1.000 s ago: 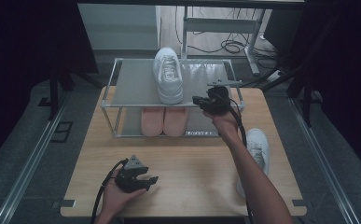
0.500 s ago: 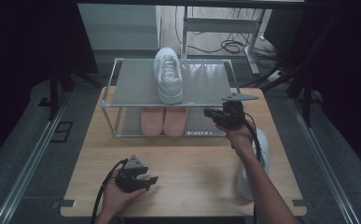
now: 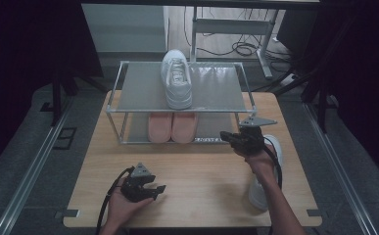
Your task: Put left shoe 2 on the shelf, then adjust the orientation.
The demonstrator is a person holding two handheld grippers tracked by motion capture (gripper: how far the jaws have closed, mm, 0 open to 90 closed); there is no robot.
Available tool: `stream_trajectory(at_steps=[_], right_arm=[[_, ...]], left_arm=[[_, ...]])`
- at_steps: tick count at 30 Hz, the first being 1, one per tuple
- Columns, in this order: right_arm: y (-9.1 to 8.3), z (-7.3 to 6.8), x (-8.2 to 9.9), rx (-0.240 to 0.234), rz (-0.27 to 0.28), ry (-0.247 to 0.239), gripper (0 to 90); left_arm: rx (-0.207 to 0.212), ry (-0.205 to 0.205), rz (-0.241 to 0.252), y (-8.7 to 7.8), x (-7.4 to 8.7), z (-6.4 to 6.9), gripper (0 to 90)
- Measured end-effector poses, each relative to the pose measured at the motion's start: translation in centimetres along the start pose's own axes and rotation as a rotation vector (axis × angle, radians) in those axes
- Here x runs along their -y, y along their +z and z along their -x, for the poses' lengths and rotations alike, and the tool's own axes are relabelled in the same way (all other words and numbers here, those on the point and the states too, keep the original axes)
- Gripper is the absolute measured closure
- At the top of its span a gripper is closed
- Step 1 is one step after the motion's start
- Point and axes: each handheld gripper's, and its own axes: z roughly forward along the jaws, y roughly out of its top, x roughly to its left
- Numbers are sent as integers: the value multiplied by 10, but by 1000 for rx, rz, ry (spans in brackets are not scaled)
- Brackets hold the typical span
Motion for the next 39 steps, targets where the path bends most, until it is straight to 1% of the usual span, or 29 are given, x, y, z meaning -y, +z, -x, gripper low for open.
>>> stream_trajectory(at_steps=[6, 12, 15, 20, 24, 27, 34, 39], right_arm=[[-7, 1, 16, 4, 6, 20, 895], [-14, -1, 29, 19, -14, 7, 894], [-19, -3, 34, 20, -13, 3, 894], [-30, -10, 43, 47, -33, -12, 894], [-41, -16, 54, 47, -38, -8, 894], [-46, -17, 62, 43, -48, 0, 894], [-58, -24, 80, 57, -75, 8, 894], [-65, -32, 91, 76, -104, -3, 894]], left_arm=[[0, 5, -5, 1, 0, 1, 422], [-3, 5, -8, 2, 0, 0, 423], [-3, 8, -8, 1, 0, 1, 423], [-6, 3, 0, -1, 0, 1, 424], [-5, 5, -6, 0, 0, 1, 424], [-3, 10, -12, 2, 0, 2, 424], [-3, 12, -14, 2, 0, 2, 424], [-6, 13, -15, 2, 0, 2, 425]])
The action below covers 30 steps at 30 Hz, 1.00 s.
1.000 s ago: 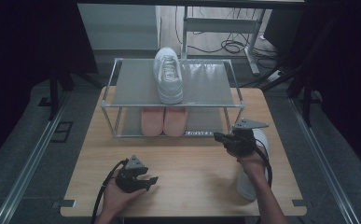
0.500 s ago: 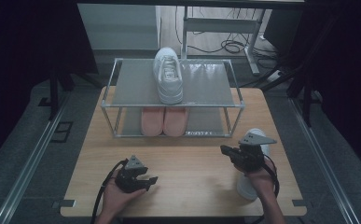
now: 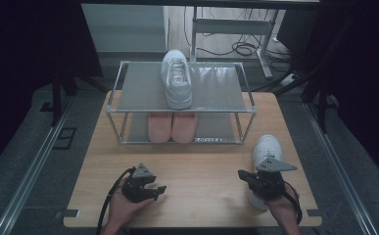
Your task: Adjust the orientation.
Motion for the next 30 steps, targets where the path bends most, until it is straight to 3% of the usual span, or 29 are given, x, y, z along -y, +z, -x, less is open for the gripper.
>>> stream_trajectory(at_steps=[5, 12, 16, 30], right_arm=[[-7, -6, 12, 4, -15, 2, 894], [-11, -3, 29, 24, -43, 28, 894], [-9, -3, 37, 61, -76, 23, 894], [-12, -6, 43, 128, -99, 3, 897]], left_arm=[[-3, 3, -6, 1, 0, 1, 425], [-4, 3, -7, 2, 0, 1, 426], [-4, 3, -11, 3, 1, 1, 426], [-4, 2, -11, 3, 1, 0, 426]])
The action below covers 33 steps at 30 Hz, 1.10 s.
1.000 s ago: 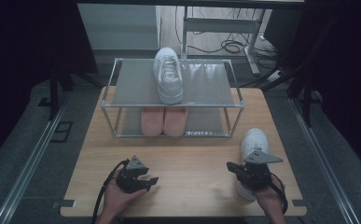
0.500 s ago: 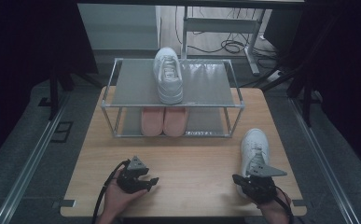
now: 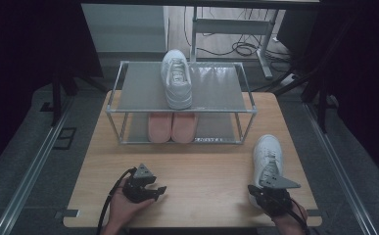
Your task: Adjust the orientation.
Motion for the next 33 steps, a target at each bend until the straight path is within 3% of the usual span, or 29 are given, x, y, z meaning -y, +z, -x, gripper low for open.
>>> stream_trajectory(at_steps=[6, 20, 33], right_arm=[[-3, -2, 2, 32, -19, -18, 898], [-14, 4, 13, 41, -23, -6, 899], [-31, 18, 27, 85, -46, 12, 899]], left_arm=[[0, 1, -1, 0, 0, 0, 426], [0, 3, -8, 1, 0, 1, 426], [3, 0, -11, 3, 1, 0, 426]])
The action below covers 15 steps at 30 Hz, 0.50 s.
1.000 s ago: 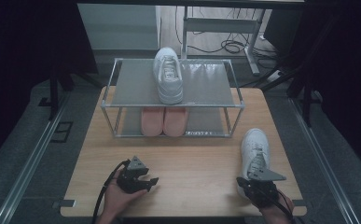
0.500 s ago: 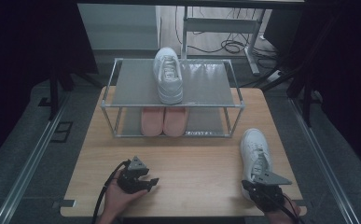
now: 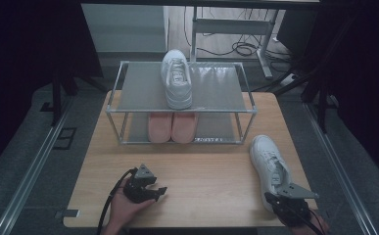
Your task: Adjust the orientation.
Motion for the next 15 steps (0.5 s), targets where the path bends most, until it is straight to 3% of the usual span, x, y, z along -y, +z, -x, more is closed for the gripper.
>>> stream_trajectory(at_steps=[15], right_arm=[[-12, 25, 13, 86, -27, 30, 899]], left_arm=[[-1, 2, -9, 2, 0, 1, 426]])
